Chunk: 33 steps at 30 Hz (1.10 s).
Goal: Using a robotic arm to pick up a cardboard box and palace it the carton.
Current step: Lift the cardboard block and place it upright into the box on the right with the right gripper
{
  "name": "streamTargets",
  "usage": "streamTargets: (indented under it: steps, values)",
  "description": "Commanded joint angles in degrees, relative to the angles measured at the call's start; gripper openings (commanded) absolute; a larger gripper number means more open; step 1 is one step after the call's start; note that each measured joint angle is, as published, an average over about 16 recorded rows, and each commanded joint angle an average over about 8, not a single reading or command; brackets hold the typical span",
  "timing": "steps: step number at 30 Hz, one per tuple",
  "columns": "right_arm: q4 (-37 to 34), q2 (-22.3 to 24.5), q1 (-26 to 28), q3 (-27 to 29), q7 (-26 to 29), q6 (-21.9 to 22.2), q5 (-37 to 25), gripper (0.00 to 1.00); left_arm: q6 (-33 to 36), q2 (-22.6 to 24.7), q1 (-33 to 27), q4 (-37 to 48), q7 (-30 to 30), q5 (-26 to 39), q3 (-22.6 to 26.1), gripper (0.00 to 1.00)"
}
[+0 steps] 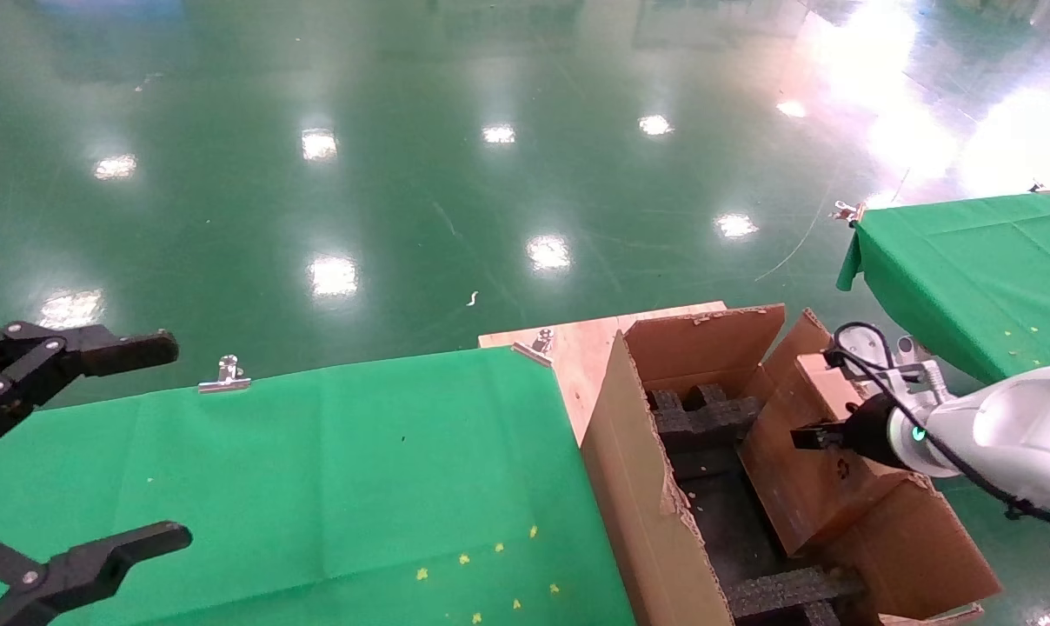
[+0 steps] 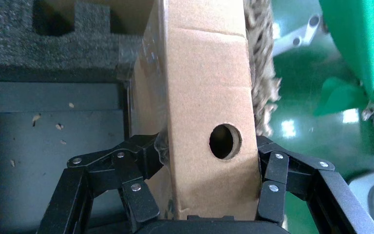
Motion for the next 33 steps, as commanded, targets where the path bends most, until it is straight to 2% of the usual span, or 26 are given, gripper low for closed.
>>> streamTargets:
  steps: [1,10,18,32,33]
  values:
    - [-0.05,-0.56,-0.68,-0.04,1.82,-0.58,-0.73,0.0,0.0,0.0,0.0,0.0,0.0,0.0,0.0,1.0]
    - [-0.65,-3.01,-4.17,-0.58,7.21,-0.82,-3.91,0.0,0.0,0.0,0.0,0.0,0.0,0.0,0.01,1.0]
    - [-3.26,-4.99,-7.34,-1.31,9.28,0.93,-5.02,0.0,0.0,0.0,0.0,0.0,0.01,-0.01,0.01,1.0]
    - [-15.88,-10.79,-11.85,-2.77,5.11,9.7,-1.42,0.0,-0.01,-0.01,-0.01,0.0,0.01,-0.01,0.02,1.0]
    - [-16.58,-11.15,-12.07,-2.87,4.72,10.16,-0.99,0.04,-0.01,-0.01,-0.01,0.0,0.01,-0.01,0.02,1.0]
